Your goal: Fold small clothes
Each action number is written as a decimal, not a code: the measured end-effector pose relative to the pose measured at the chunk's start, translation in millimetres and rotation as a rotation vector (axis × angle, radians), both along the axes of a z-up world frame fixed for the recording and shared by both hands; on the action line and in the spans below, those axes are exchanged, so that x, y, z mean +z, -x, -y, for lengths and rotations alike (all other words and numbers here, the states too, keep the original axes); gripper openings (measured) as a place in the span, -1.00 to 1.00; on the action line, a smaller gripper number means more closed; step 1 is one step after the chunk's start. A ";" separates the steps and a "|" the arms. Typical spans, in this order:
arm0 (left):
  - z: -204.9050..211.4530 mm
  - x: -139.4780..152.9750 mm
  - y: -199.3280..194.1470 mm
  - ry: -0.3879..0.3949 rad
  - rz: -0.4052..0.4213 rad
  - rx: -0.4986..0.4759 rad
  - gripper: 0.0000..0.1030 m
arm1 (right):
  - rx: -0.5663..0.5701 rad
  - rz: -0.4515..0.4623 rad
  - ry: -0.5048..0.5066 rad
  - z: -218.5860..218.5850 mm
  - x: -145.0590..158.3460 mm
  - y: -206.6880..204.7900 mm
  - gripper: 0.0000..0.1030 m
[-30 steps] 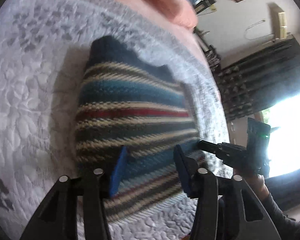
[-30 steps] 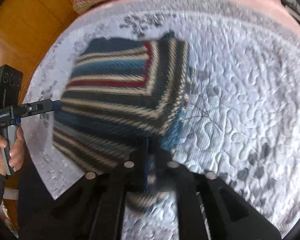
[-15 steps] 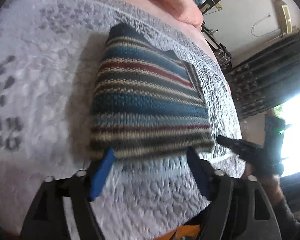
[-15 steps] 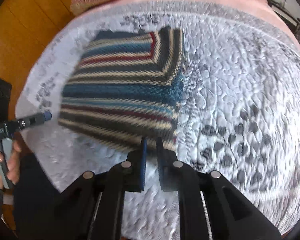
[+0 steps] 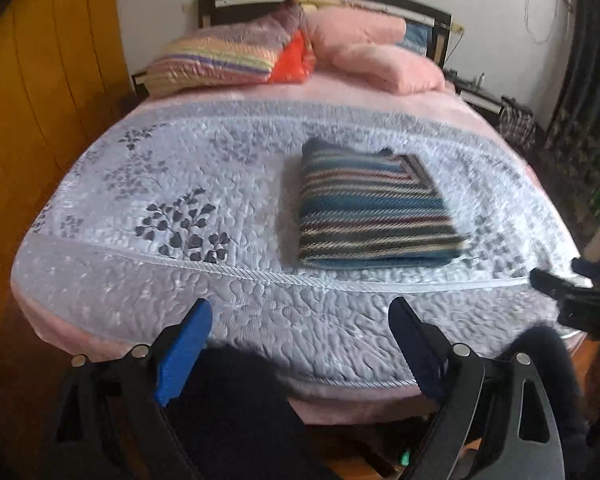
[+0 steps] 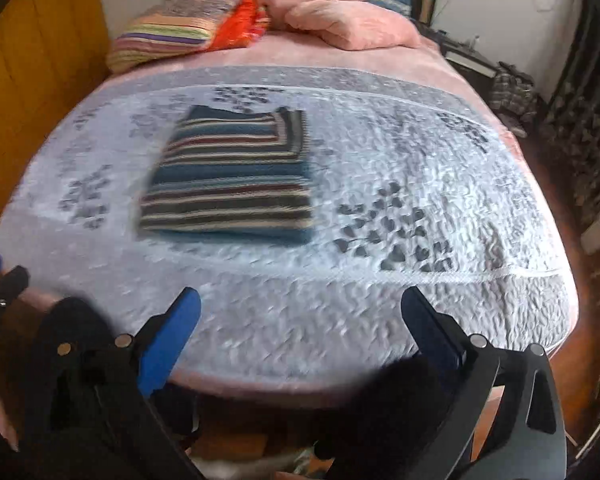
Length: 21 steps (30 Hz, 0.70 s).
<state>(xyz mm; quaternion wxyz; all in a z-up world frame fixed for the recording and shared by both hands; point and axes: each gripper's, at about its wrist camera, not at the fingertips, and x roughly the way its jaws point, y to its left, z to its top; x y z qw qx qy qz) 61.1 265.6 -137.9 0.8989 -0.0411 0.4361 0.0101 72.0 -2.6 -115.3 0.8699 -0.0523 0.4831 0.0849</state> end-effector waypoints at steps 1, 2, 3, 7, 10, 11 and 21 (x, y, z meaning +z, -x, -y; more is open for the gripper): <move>0.2 7.6 4.6 0.012 -0.005 -0.002 0.75 | 0.016 0.002 -0.016 0.7 14.0 10.3 0.94; 1.1 19.1 11.9 0.022 -0.012 -0.006 0.75 | 0.022 0.003 -0.030 1.0 22.3 16.5 0.94; 2.5 34.9 22.6 0.027 -0.011 -0.017 0.75 | 0.029 0.000 -0.044 0.8 33.1 23.8 0.94; 11.0 79.7 50.8 0.001 0.029 -0.091 0.75 | 0.042 0.040 -0.044 -1.1 83.0 53.6 0.94; 16.1 102.4 63.9 -0.011 0.058 -0.102 0.75 | 0.051 0.088 -0.036 -3.7 114.0 74.8 0.94; 17.8 107.5 65.6 -0.005 0.054 -0.107 0.75 | 0.051 0.110 -0.031 -4.3 122.4 80.8 0.94; 30.0 125.6 74.3 -0.020 0.063 -0.112 0.75 | 0.049 0.217 -0.008 -3.4 162.3 111.6 0.94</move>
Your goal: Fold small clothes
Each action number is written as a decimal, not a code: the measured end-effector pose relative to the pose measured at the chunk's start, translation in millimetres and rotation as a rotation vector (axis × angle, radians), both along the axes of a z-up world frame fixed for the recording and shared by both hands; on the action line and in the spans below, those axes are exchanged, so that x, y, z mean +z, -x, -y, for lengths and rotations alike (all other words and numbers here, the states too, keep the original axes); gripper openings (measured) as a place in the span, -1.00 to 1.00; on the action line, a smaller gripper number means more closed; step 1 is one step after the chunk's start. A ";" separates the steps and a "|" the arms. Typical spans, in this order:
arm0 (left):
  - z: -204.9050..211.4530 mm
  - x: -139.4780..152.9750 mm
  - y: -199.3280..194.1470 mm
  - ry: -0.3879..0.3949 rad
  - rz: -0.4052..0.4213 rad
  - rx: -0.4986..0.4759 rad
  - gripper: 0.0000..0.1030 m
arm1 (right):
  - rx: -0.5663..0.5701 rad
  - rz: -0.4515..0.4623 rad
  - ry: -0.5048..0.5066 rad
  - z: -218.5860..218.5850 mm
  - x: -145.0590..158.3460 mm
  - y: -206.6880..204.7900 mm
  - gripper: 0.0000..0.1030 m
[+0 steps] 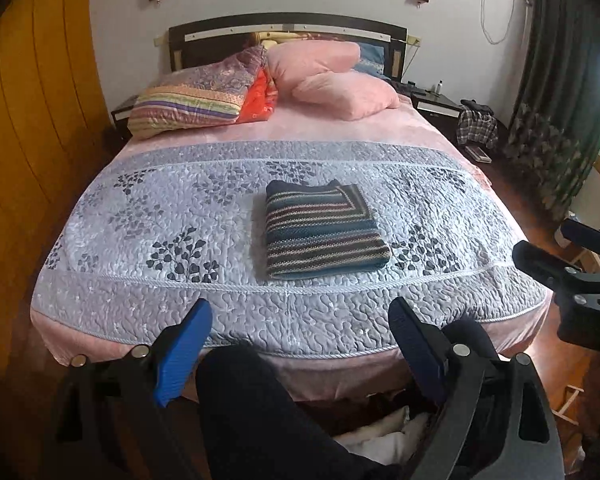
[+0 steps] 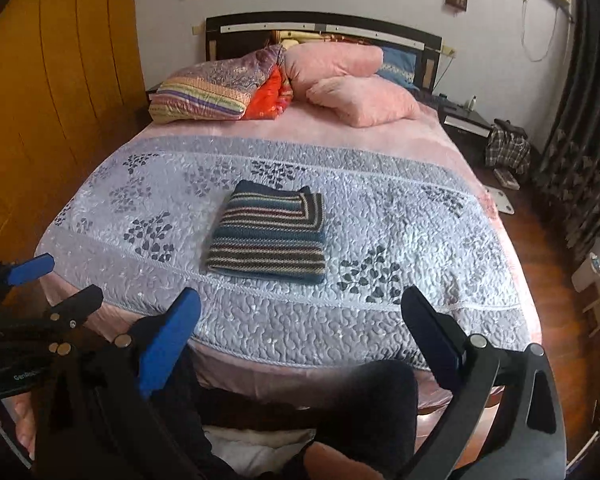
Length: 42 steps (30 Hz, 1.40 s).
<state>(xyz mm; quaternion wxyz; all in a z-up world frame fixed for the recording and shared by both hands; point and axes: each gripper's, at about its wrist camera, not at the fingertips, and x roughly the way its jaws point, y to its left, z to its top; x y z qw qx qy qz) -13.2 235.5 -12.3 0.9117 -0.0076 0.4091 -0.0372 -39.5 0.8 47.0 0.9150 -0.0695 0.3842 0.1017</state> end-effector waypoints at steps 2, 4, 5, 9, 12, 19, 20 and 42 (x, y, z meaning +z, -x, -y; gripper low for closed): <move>-1.5 -0.8 -0.8 0.008 -0.002 0.008 0.75 | -0.005 0.012 0.010 -0.1 0.9 0.6 0.94; -1.2 -1.8 -0.8 0.010 -0.004 0.011 0.75 | -0.004 0.009 0.009 0.1 -0.2 -0.5 0.94; -0.8 -2.0 -0.7 0.007 -0.002 0.012 0.75 | -0.006 0.008 0.009 -0.6 -0.9 -0.1 0.94; 1.4 -4.3 -0.6 -0.005 0.002 0.014 0.75 | -0.004 -0.001 0.014 -2.4 -4.2 0.0 0.94; 1.5 -4.7 -0.7 -0.001 0.007 0.017 0.75 | -0.004 -0.001 0.013 -2.2 -6.2 -0.4 0.94; 0.8 -4.8 -1.7 0.006 0.005 0.016 0.75 | -0.005 0.007 0.013 -1.4 -6.5 -1.7 0.94; 0.5 -4.4 -1.7 0.006 0.007 0.016 0.75 | -0.005 0.006 0.013 -1.7 -6.8 -2.1 0.94; 5.5 -1.0 0.0 0.009 0.016 0.017 0.74 | -0.005 0.015 0.008 -1.9 -7.2 -5.2 0.94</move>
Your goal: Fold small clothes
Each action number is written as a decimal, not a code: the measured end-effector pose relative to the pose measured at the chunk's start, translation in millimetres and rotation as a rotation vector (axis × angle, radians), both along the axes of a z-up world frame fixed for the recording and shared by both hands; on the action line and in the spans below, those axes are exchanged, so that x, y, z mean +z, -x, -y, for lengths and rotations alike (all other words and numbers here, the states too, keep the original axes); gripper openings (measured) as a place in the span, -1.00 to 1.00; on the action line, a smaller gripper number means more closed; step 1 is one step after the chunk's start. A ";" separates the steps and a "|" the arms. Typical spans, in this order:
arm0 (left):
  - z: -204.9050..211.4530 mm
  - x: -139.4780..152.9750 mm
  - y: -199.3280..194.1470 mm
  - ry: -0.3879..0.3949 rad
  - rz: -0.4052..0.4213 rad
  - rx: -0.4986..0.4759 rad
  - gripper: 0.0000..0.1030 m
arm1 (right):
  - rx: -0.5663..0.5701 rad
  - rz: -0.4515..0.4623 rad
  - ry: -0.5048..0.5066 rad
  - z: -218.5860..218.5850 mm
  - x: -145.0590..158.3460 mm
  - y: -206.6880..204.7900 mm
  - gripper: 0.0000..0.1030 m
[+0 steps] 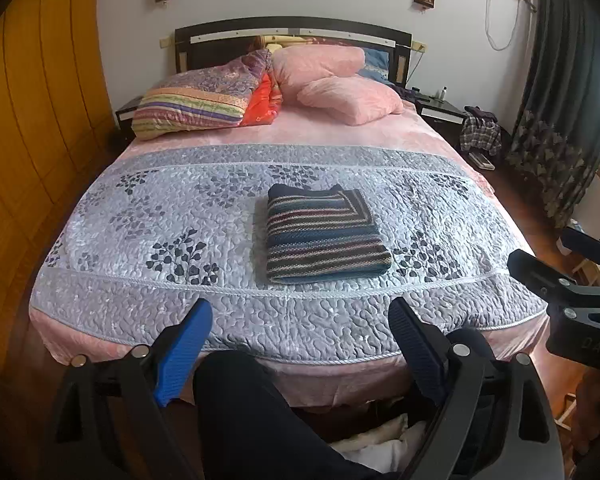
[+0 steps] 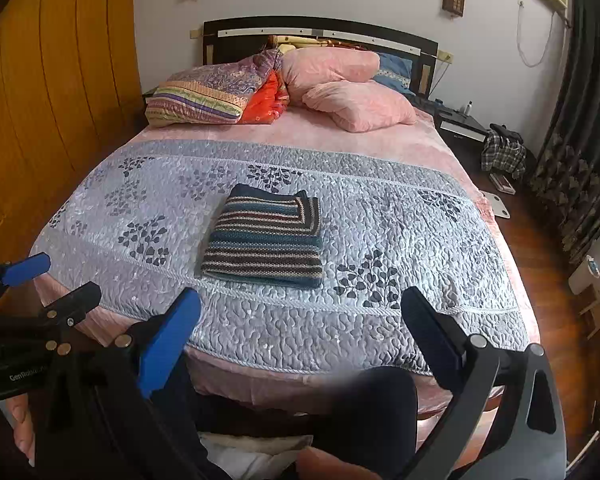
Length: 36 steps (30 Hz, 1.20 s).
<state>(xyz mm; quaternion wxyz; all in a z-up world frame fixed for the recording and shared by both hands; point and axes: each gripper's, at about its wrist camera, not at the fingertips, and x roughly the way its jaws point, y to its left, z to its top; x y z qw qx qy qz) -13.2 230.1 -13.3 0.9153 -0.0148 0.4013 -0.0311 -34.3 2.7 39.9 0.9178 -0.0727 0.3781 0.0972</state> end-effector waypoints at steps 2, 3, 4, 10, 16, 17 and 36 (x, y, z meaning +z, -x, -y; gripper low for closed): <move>1.2 -0.3 0.3 0.001 0.000 -0.001 0.74 | -0.001 0.003 -0.001 -2.3 -0.6 0.6 0.94; 1.0 -0.4 -0.1 0.001 -0.001 -0.003 0.74 | -0.002 0.005 0.001 -3.7 -1.0 1.1 0.94; 1.6 -0.5 -0.2 0.000 -0.003 -0.004 0.75 | -0.003 0.006 0.001 -3.9 -1.1 1.0 0.94; 2.1 -1.2 -1.6 0.004 -0.006 -0.004 0.75 | -0.005 0.005 0.001 -5.6 -2.5 1.8 0.94; 2.4 -2.5 -1.3 0.002 -0.007 -0.004 0.75 | -0.007 0.007 0.001 -6.7 -3.4 1.6 0.94; 2.3 -3.0 -1.5 0.003 -0.007 -0.003 0.75 | -0.007 0.008 0.001 -7.2 -3.5 1.4 0.94; 3.1 -2.6 -3.4 -0.001 -0.004 0.003 0.74 | -0.008 0.025 0.010 -11.4 -3.4 -3.8 0.94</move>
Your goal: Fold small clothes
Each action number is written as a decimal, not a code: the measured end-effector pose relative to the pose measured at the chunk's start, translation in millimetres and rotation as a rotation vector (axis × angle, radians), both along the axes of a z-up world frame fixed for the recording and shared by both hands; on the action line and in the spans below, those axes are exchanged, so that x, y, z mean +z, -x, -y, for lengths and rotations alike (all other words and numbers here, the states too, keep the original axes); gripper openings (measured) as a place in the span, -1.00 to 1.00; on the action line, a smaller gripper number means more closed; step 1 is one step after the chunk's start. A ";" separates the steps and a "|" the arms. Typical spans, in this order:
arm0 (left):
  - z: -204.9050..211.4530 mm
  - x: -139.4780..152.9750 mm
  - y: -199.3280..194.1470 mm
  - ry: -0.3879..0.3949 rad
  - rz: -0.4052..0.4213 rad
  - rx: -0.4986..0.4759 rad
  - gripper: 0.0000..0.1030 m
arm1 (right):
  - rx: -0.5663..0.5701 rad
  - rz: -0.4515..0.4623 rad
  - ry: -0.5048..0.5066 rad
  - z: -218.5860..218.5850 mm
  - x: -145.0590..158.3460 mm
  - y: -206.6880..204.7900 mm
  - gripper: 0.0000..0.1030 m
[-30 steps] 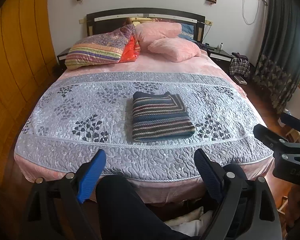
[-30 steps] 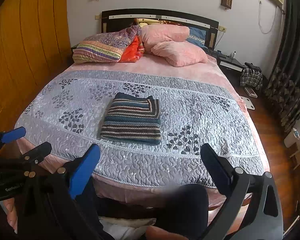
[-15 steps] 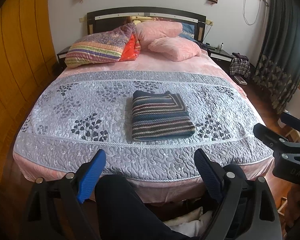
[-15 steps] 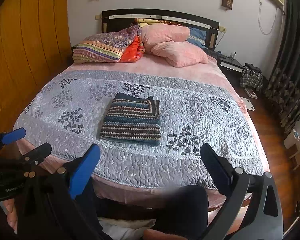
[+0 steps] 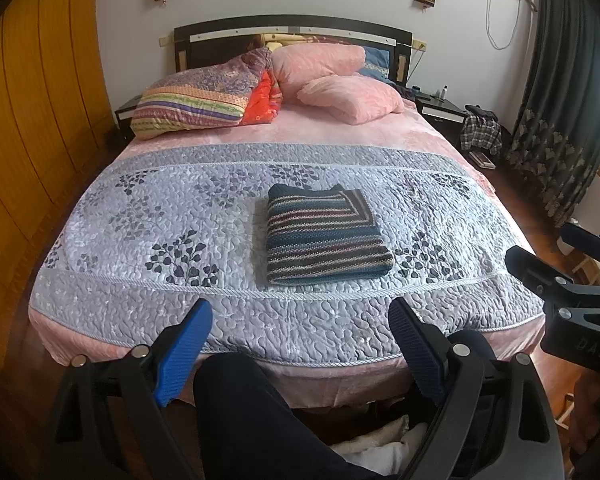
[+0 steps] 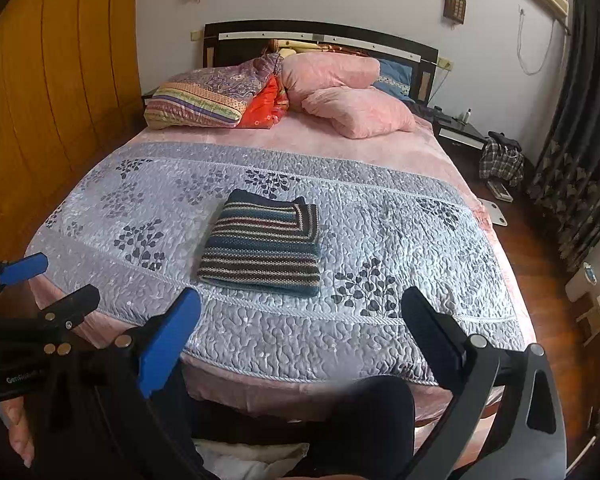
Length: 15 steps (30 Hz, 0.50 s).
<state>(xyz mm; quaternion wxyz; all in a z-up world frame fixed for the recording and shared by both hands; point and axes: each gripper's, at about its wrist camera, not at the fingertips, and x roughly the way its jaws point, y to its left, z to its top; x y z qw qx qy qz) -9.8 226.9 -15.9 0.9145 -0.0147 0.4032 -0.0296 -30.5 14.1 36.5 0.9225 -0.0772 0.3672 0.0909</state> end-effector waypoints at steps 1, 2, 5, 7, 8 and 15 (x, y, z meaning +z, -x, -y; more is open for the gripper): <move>0.0 0.1 0.0 0.000 0.000 0.000 0.74 | 0.000 0.001 0.000 0.0 0.7 -0.5 0.94; 0.0 0.1 -0.1 0.000 0.000 0.000 0.74 | 0.001 0.001 0.000 -0.2 1.3 -0.5 0.94; -0.8 0.9 -1.0 -0.001 0.001 0.000 0.74 | 0.003 0.005 -0.001 -0.6 3.1 -1.0 0.94; -1.0 3.0 -1.6 -0.002 0.004 0.001 0.74 | 0.003 0.008 -0.001 -0.9 4.2 0.3 0.94; -1.6 4.4 -2.4 -0.002 0.005 0.002 0.74 | 0.003 0.009 -0.001 -1.4 4.8 0.6 0.94; -2.8 11.6 -2.3 -0.004 0.017 0.007 0.74 | 0.007 0.019 -0.004 -1.9 9.2 0.3 0.94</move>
